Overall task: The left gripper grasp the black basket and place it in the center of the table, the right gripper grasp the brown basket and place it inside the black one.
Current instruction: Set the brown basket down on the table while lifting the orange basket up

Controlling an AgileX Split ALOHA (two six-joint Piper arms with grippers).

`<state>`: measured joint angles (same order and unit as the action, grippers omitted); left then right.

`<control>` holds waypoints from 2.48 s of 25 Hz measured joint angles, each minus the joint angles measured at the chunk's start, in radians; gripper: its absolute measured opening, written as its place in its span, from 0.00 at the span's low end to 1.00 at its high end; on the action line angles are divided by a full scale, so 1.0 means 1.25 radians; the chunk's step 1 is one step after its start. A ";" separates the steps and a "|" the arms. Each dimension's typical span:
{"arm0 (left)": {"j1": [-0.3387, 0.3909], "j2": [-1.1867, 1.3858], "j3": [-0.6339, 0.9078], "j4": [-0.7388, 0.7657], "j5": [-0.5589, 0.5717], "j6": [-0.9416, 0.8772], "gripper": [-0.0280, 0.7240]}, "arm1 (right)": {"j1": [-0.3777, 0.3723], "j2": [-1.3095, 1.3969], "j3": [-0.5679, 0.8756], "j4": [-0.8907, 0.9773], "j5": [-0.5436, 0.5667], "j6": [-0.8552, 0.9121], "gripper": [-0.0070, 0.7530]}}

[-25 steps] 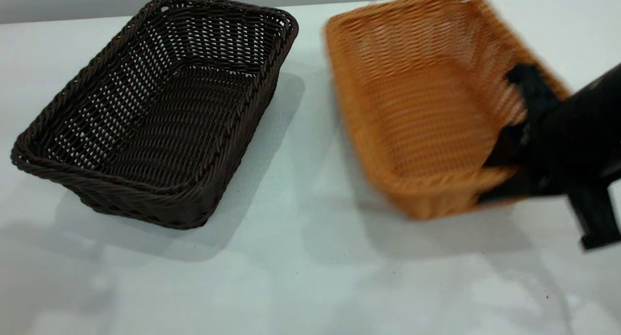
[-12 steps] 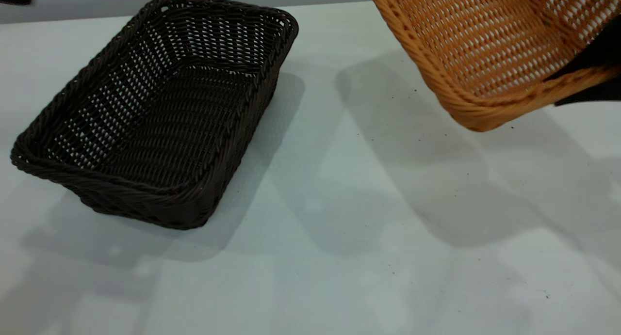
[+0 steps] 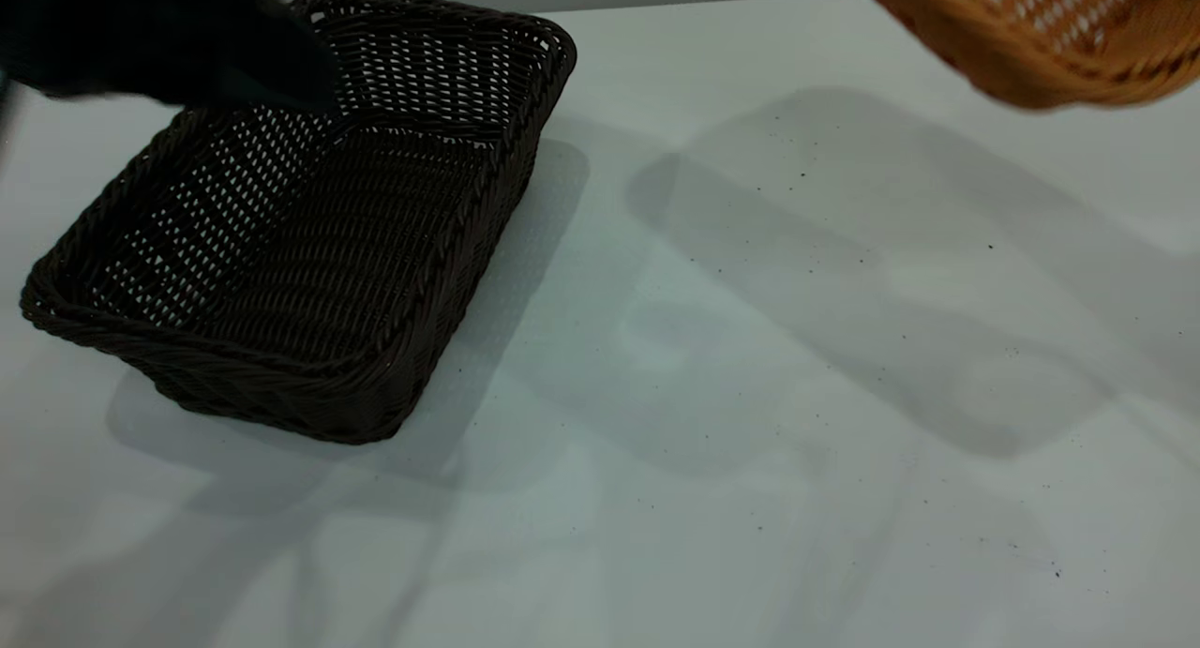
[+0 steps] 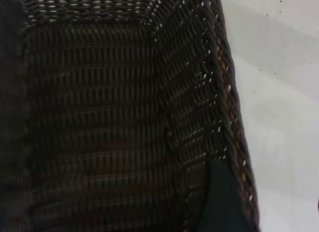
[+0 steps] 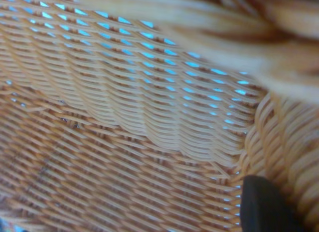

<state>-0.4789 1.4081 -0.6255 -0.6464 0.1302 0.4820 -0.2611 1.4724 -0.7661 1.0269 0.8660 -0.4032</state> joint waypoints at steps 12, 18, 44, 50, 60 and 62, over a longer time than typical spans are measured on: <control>-0.109 0.187 -0.001 -0.030 -0.253 -0.094 0.56 | 0.001 0.000 -0.089 -0.070 -0.002 -0.015 0.15; -0.114 0.263 -0.036 -0.047 -0.284 -0.094 0.56 | 0.001 0.000 -0.089 -0.066 -0.003 -0.028 0.15; -0.114 0.434 -0.145 -0.038 -0.268 0.001 0.22 | 0.001 0.000 -0.088 -0.030 -0.012 -0.052 0.15; -0.114 0.419 -0.145 -0.036 -0.196 0.178 0.22 | 0.001 0.000 -0.088 -0.009 -0.014 -0.073 0.15; -0.114 0.347 -0.143 -0.035 0.119 0.627 0.21 | 0.001 0.000 -0.088 -0.006 -0.018 -0.096 0.15; -0.115 0.336 -0.143 -0.027 0.181 0.696 0.21 | 0.001 0.000 -0.088 -0.004 -0.024 -0.105 0.15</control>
<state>-0.6223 1.8287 -0.8040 -0.6803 0.3561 1.3515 -0.2592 1.4724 -0.8760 1.0218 0.8360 -0.5348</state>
